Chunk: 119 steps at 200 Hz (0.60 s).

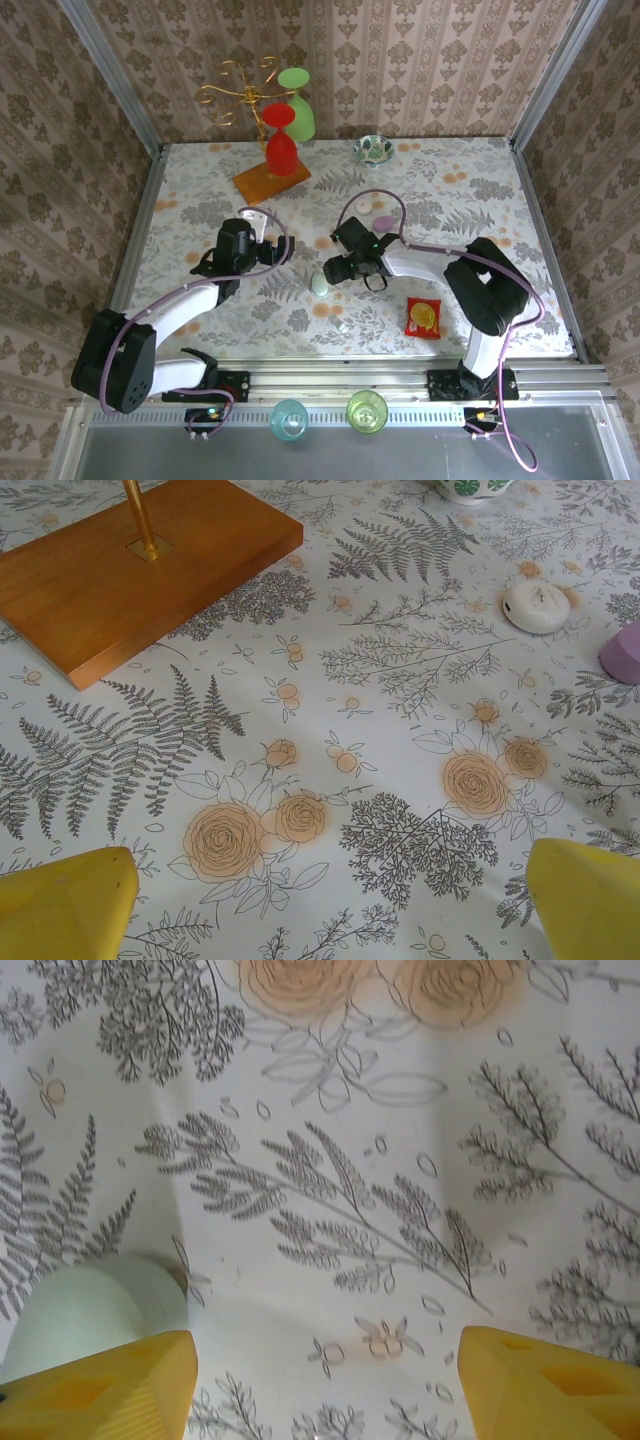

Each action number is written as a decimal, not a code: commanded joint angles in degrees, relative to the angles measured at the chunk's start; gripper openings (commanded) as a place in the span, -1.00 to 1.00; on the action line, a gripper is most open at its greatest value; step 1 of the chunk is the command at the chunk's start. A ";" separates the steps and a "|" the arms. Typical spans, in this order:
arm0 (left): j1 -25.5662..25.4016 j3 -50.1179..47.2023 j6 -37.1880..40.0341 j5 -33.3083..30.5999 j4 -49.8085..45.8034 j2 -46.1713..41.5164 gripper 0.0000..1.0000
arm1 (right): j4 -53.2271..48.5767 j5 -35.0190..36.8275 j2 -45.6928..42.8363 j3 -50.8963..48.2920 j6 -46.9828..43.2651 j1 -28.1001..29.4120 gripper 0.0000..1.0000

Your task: Insert the wireless bluetooth earbuds into the charging case

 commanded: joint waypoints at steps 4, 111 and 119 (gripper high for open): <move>2.06 -0.28 -0.44 -0.85 -0.38 -0.90 1.00 | 0.24 -0.20 0.80 2.53 -1.73 0.01 0.42; 9.95 -2.77 -8.73 2.03 1.93 -1.86 1.00 | -6.68 17.56 0.53 6.53 1.90 14.12 0.75; 10.07 -2.69 -8.75 2.19 1.95 -1.88 1.00 | -7.37 18.18 1.59 7.12 2.35 14.66 0.75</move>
